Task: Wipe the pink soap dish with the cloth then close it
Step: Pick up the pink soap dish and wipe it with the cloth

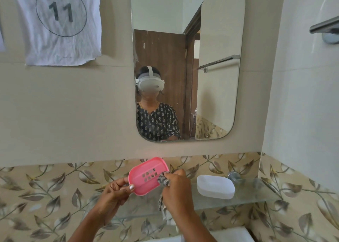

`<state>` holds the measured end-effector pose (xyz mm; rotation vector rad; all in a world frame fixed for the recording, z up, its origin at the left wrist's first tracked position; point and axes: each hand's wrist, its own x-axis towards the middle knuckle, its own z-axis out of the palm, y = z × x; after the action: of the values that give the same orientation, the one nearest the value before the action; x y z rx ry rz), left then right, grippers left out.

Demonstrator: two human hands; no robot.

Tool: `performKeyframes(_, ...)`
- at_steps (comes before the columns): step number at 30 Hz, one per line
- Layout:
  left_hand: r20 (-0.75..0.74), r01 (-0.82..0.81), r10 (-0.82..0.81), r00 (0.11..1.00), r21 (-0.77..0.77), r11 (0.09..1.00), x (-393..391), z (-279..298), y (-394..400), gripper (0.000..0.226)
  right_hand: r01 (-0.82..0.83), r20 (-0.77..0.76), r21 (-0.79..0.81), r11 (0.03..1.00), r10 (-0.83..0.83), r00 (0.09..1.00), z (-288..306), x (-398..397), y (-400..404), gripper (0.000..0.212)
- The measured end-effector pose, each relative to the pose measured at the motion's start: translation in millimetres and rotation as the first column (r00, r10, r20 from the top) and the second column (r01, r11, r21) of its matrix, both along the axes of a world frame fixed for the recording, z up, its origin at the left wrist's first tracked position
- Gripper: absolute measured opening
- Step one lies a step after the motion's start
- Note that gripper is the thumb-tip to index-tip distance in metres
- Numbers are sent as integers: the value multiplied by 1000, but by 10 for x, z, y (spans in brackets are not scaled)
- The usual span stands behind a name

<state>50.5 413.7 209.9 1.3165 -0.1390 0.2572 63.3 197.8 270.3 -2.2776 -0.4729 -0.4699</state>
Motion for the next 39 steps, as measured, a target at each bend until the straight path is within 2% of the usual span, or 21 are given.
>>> performKeyframes(7, 2, 38, -38, 999, 37, 999, -1, -3, -9, 58, 48, 8, 110, 993, -50, 999, 156, 134, 37, 25)
performKeyframes(12, -22, 47, -46, 999, 71, 996, -7, 13, -29, 65, 26, 34, 169, 985, -32, 999, 179, 73, 130, 28)
performKeyframes(17, -7, 58, -58, 998, 92, 994, -1, 3, -18, 56, -153, 136, 141, 978, 134, 982, 57, -182, 297, 32)
performKeyframes(23, 2, 60, -61, 998, 96, 994, -18, 24, -34, 49, -359, 119, 9, 933, 356, 927, -35, -287, 256, 47)
performKeyframes(28, -8, 42, -42, 999, 94, 995, -10, -4, -8, 51, -250, 197, -51, 967, 256, 947, -27, -175, 209, 49)
performKeyframes(33, -43, 44, -40, 998, 97, 994, -34, 20, -16, 52, -73, 142, 84, 994, 61, 988, -48, 113, 77, 50)
performKeyframes(36, -50, 44, -40, 998, 86, 995, -34, 28, -27, 54, -79, 152, 120, 990, 60, 987, -30, 145, 49, 46)
performKeyframes(39, -52, 39, -35, 998, 65, 997, -45, 39, -36, 54, -163, 166, 126, 979, 141, 976, 12, 79, 100, 42)
